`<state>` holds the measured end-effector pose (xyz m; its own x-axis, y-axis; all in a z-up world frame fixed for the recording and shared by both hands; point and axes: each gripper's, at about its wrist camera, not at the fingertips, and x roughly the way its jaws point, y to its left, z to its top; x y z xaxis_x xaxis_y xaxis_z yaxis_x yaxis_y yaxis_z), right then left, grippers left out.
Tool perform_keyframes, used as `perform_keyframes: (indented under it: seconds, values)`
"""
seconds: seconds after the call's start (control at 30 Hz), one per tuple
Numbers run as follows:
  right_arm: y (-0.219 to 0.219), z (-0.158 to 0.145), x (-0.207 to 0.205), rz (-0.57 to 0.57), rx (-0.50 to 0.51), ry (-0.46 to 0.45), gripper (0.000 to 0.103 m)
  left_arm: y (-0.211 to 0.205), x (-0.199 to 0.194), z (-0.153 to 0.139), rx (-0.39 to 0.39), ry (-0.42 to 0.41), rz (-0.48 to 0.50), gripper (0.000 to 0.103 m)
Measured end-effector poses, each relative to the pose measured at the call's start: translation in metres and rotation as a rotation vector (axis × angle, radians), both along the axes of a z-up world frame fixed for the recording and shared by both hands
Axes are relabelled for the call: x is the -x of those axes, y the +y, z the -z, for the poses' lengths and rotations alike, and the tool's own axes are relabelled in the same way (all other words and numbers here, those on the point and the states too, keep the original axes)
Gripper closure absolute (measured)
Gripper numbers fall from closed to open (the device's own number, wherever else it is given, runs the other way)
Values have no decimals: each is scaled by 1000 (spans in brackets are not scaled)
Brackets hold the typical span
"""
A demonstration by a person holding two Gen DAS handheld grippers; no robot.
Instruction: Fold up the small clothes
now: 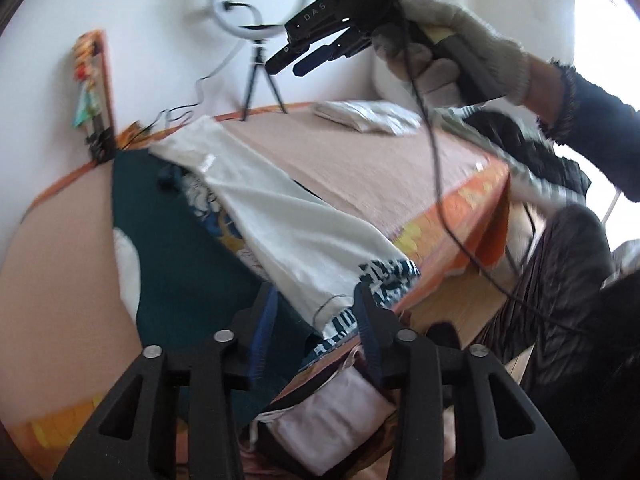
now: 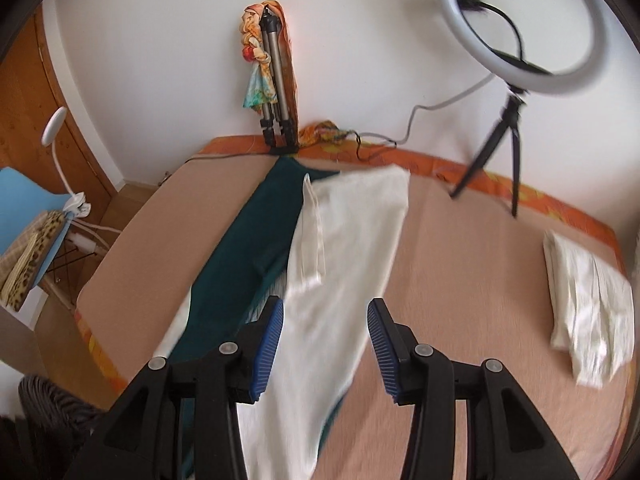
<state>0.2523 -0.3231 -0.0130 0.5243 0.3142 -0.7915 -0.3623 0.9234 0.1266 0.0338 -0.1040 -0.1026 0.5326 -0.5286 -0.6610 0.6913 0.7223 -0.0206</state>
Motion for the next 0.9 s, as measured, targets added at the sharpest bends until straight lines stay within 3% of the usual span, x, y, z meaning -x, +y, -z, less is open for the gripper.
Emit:
perform_keyframes:
  seconds: [0.2, 0.33, 0.47, 0.53, 0.63, 0.77, 0.9]
  values:
    - [-39, 46, 99, -10, -53, 53, 62, -32, -1, 6, -133, -68, 184, 63]
    - [-44, 82, 133, -93, -43, 94, 67, -44, -6, 17, -218, -69, 288, 63]
    - [-30, 102, 151, -247, -28, 91, 70, -51, -15, 26, -241, -45, 297, 68]
    - [-22, 107, 154, -318, -37, 93, 70, -53, -18, 29, -244, -27, 301, 86]
    - [-13, 115, 153, -400, -41, 101, 70, -55, -20, 35, -270, -33, 311, 98]
    - [-2, 127, 156, -480, -34, 135, 70, -51, -22, 42, -273, -10, 289, 101]
    - [5, 131, 174, -545, 28, 142, 77, -47, -20, 47, -287, -15, 279, 101]
